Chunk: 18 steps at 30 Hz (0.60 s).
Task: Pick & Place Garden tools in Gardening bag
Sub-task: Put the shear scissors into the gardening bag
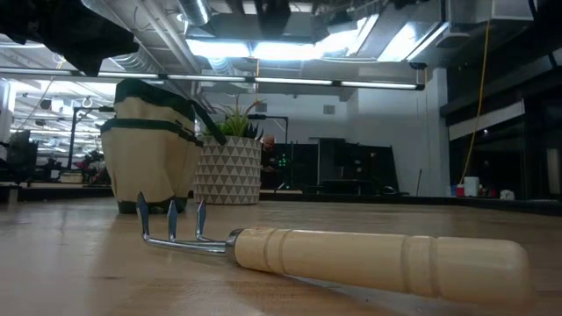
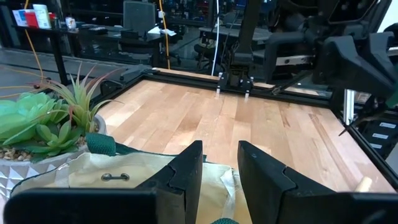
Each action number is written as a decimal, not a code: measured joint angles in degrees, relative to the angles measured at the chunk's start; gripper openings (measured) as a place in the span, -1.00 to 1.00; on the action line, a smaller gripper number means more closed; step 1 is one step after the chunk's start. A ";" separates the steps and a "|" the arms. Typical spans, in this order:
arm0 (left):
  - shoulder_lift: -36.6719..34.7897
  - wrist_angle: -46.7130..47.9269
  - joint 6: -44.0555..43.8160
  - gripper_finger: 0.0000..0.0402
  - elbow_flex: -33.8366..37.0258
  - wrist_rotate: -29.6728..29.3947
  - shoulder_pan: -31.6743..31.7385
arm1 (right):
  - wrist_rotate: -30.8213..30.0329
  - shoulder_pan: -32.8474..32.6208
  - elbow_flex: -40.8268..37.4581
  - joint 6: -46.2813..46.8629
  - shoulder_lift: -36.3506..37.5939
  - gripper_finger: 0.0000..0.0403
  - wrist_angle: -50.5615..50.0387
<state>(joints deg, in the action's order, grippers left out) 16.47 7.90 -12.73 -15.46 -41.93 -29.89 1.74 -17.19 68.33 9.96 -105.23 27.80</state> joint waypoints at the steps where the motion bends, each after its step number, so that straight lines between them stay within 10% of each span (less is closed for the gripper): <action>1: 0.00 -0.02 0.00 -0.51 0.00 0.00 -0.01 | 0.01 0.15 0.75 -0.28 -0.20 -0.84 -1.13; 18: 0.00 0.02 0.00 -0.51 0.00 0.00 0.00 | 3.18 7.25 3.04 -2.67 -1.86 -0.84 7.84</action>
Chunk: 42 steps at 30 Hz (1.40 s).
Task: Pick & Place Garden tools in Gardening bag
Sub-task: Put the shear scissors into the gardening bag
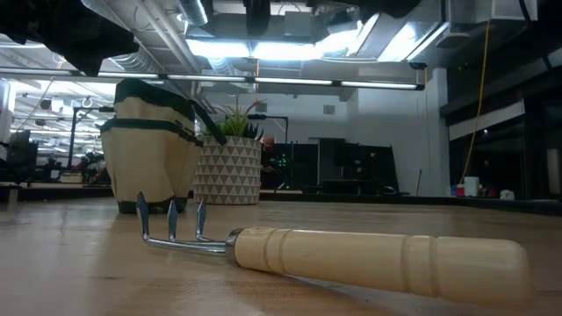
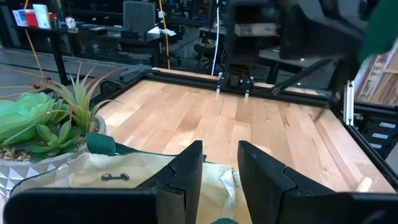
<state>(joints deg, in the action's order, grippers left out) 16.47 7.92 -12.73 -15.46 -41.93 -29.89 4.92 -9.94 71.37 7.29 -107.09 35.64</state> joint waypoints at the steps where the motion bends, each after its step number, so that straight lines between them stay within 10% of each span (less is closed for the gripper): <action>1: 0.00 -0.02 0.00 -0.51 0.00 0.00 0.00 | 0.15 0.48 0.00 -0.21 -0.07 -0.84 1.14; 28: 0.00 0.00 0.00 -0.51 0.00 0.00 0.00 | -3.81 8.51 0.01 -1.22 -0.31 -0.84 3.83; 42: 0.00 0.00 0.00 -0.51 0.00 0.00 -0.02 | -0.16 8.51 12.59 -2.12 -6.49 -0.84 -9.82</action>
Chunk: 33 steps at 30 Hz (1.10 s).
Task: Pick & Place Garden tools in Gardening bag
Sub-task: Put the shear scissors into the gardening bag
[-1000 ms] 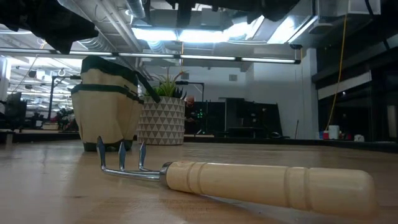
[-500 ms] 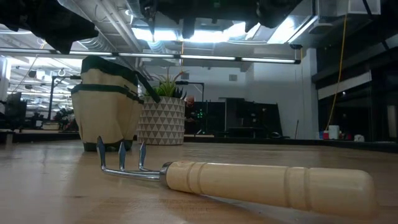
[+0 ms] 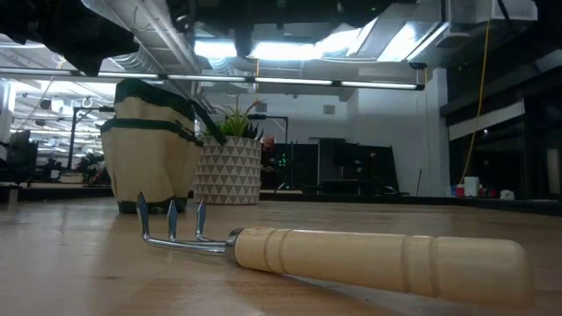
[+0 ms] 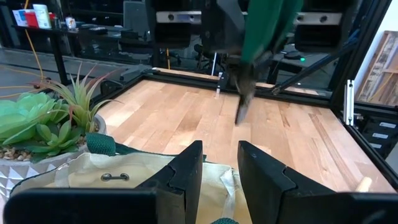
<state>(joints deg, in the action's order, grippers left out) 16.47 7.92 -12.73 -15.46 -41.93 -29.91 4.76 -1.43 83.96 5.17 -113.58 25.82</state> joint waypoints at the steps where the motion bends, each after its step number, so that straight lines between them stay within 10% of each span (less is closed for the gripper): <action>1: 0.02 0.02 0.00 -0.51 0.00 0.00 0.02 | 0.01 0.00 0.78 0.00 -0.92 -0.84 -0.22; 33: 0.02 0.00 0.00 -0.51 0.00 0.00 0.02 | 1.87 1.90 2.03 0.37 -2.82 -0.84 -1.93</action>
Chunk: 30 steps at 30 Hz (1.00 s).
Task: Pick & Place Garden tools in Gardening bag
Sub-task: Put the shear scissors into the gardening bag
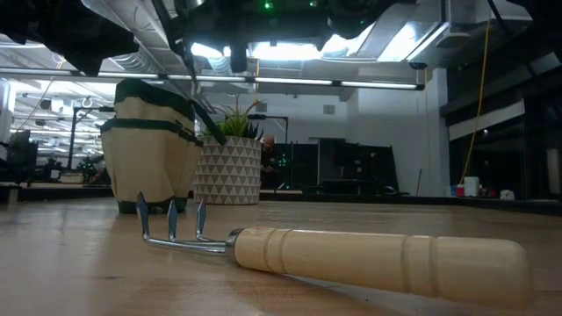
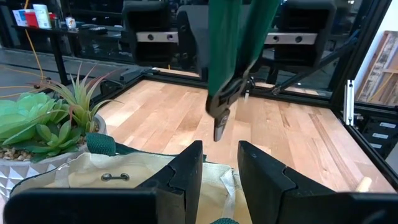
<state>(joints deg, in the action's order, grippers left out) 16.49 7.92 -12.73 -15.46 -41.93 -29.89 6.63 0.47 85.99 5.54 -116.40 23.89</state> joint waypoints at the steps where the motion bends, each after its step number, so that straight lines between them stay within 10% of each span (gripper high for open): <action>1: -0.01 0.00 0.00 -0.51 0.00 0.00 0.00 | 0.00 0.07 -0.02 0.01 0.00 -0.84 -0.19; 30: 0.00 0.00 0.00 -0.51 0.00 0.00 0.00 | -0.46 0.06 -0.04 2.21 -3.89 -0.84 11.75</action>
<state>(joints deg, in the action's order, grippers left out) 16.49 7.92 -12.73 -15.46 -41.93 -29.89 6.17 0.53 85.95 7.75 -120.29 35.64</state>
